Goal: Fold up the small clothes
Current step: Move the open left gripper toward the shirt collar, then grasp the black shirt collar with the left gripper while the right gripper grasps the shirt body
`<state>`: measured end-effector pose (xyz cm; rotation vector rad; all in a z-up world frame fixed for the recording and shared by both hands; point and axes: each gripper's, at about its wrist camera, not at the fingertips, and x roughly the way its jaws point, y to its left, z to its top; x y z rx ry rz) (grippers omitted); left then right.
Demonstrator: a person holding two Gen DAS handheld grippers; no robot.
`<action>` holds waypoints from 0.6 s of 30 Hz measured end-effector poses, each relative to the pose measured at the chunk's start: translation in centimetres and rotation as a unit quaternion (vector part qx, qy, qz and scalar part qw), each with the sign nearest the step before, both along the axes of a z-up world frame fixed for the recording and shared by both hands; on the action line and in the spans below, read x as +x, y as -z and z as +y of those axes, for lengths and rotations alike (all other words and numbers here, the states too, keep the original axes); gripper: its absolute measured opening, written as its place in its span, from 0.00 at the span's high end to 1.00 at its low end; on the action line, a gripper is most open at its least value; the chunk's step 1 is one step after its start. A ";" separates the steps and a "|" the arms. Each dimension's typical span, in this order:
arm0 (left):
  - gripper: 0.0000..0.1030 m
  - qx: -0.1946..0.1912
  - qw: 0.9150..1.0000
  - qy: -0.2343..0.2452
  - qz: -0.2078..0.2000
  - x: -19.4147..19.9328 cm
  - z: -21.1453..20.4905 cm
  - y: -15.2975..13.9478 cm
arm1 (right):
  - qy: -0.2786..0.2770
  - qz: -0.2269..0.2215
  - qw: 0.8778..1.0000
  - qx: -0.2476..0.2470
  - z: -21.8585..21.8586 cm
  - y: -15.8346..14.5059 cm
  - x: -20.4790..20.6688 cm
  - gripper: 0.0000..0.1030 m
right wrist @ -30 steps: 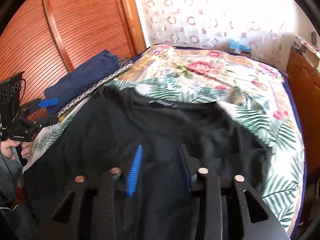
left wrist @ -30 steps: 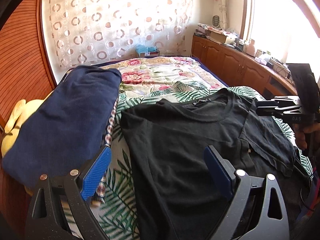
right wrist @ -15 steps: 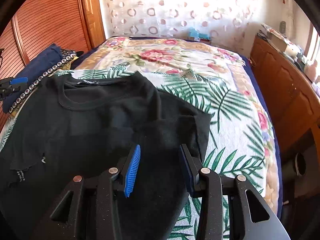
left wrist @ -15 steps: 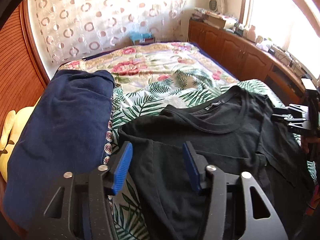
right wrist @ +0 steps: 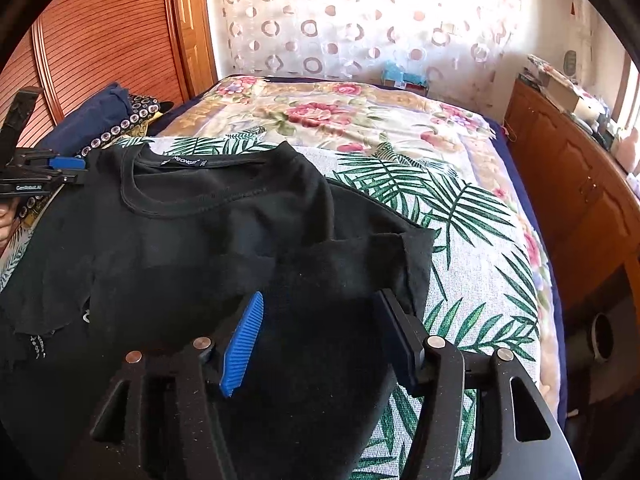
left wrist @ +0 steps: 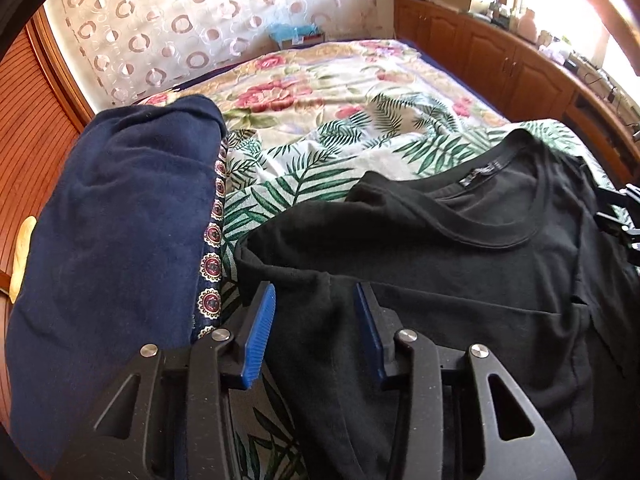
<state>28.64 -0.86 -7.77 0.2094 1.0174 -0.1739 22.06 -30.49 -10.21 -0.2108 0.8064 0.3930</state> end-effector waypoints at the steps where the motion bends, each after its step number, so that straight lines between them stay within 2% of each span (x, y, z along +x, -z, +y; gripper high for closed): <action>1: 0.59 0.003 1.000 0.000 0.002 0.1 -0.1 0.2 | 0.000 0.000 1.000 0.001 0.0 0.0 0.0 0.41; 6: 0.59 0.009 1.000 0.002 0.003 0.4 -0.3 0.5 | 0.000 0.000 1.000 0.001 0.0 -0.1 0.0 0.41; 11: 0.86 0.007 1.000 0.009 0.008 0.3 -0.3 0.5 | 0.000 0.000 1.000 0.001 0.0 -0.1 0.0 0.41; 18: 0.95 0.012 1.000 0.024 0.013 -0.1 -0.3 0.4 | 0.000 0.000 1.000 0.002 0.0 -0.1 0.0 0.41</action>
